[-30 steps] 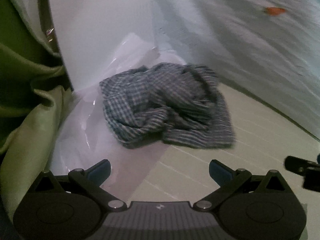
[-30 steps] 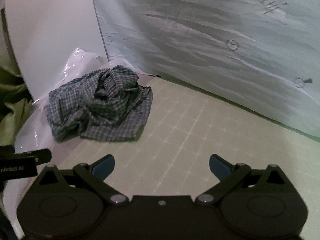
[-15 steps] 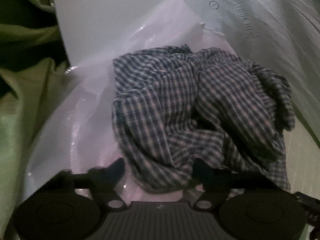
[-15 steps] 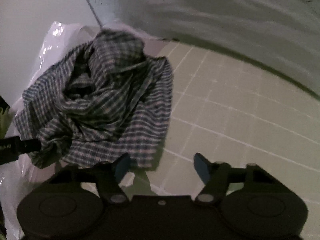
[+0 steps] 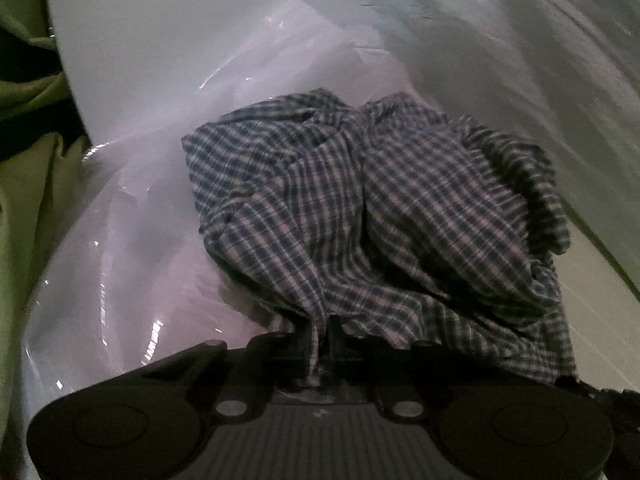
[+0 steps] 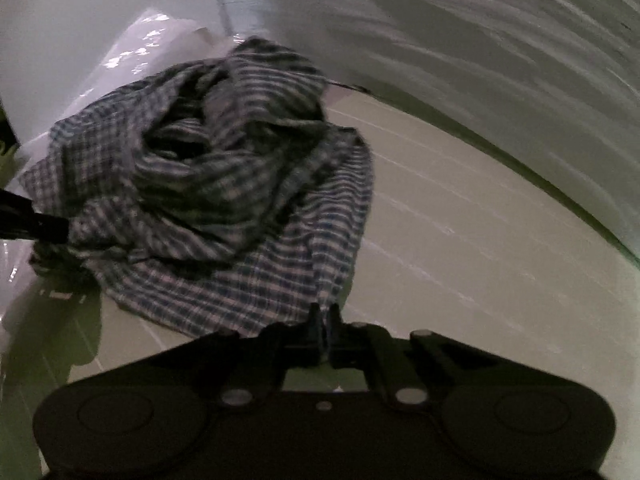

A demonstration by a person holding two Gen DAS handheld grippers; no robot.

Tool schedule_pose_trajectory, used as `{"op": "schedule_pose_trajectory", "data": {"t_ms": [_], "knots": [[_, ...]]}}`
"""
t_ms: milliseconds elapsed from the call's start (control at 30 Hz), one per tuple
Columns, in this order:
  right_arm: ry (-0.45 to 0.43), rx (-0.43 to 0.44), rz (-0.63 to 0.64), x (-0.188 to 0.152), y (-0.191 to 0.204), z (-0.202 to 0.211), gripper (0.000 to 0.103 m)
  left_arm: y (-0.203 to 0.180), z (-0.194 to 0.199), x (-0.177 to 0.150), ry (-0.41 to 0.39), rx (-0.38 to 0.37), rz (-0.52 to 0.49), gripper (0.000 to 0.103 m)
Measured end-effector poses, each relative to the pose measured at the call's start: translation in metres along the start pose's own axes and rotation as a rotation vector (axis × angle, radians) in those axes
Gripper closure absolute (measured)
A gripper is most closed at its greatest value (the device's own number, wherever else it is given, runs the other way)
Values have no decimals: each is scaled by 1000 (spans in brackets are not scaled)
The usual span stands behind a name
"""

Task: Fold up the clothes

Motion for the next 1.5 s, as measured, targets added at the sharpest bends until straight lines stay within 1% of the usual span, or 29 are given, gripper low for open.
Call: {"op": "schedule_pose_trajectory", "data": {"t_ms": [100, 200, 333, 467, 567, 700, 800, 833, 900, 933, 967, 1000, 1033, 1067, 1100, 1133, 1200, 1267, 1333, 1433, 1467, 1500], "knots": [[-14, -63, -99, -38, -32, 42, 102, -23, 26, -25, 3, -53, -46, 95], [-28, -139, -210, -88, -68, 94, 102, -55, 56, -61, 9, -124, -135, 94], [-40, -237, -327, -167, -107, 168, 102, -102, 96, -122, 21, -208, -255, 94], [-26, -340, -393, -245, -133, 240, 102, -148, 134, -186, 57, -281, -348, 94], [-14, -396, -448, -295, -150, 287, 101, -182, 161, -225, 78, -317, -410, 94], [-1, -452, -523, -351, -173, 340, 101, -224, 189, -266, 93, -354, -482, 92], [-7, -455, -593, -382, -185, 372, 101, -241, 202, -286, 93, -351, -504, 91], [-6, -451, -610, -389, -187, 380, 100, -244, 204, -290, 93, -344, -501, 90], [-5, -434, -628, -391, -189, 389, 95, -246, 206, -297, 92, -318, -489, 89], [-4, -425, -636, -391, -190, 393, 94, -244, 207, -300, 91, -302, -477, 85], [-4, -415, -644, -391, -191, 398, 90, -241, 208, -303, 93, -288, -459, 83], [-11, -406, -652, -390, -192, 402, 82, -238, 209, -305, 95, -274, -438, 78], [-22, -398, -654, -390, -197, 403, 78, -233, 209, -303, 97, -264, -412, 76], [-34, -392, -654, -391, -203, 404, 74, -228, 209, -301, 99, -253, -384, 70], [-47, -384, -650, -386, -210, 401, 71, -223, 208, -299, 99, -243, -357, 64], [-61, -376, -645, -379, -218, 397, 70, -219, 207, -297, 99, -235, -340, 61], [-85, -361, -626, -365, -224, 394, 66, -213, 208, -303, 98, -230, -316, 61], [-102, -349, -604, -353, -227, 394, 65, -216, 199, -302, 100, -229, -305, 61], [-107, -338, -584, -343, -230, 392, 64, -218, 197, -301, 102, -220, -305, 61], [-111, -314, -591, -334, -235, 387, 64, -216, 197, -305, 102, -213, -314, 61], [-113, -305, -596, -331, -237, 386, 64, -219, 196, -305, 102, -213, -323, 62], [-115, -299, -600, -329, -237, 383, 64, -221, 195, -304, 103, -214, -332, 65]]}}
Point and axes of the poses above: each gripper's, at about its wrist camera, not at the fingertips, and z roughly against the way its jaws point, y to its left, x to its top, the point moved 6 cm from there along -z, roughly the way its jaws point, and after that the axes turned 14 degrees about x, right-handed, at the moved point
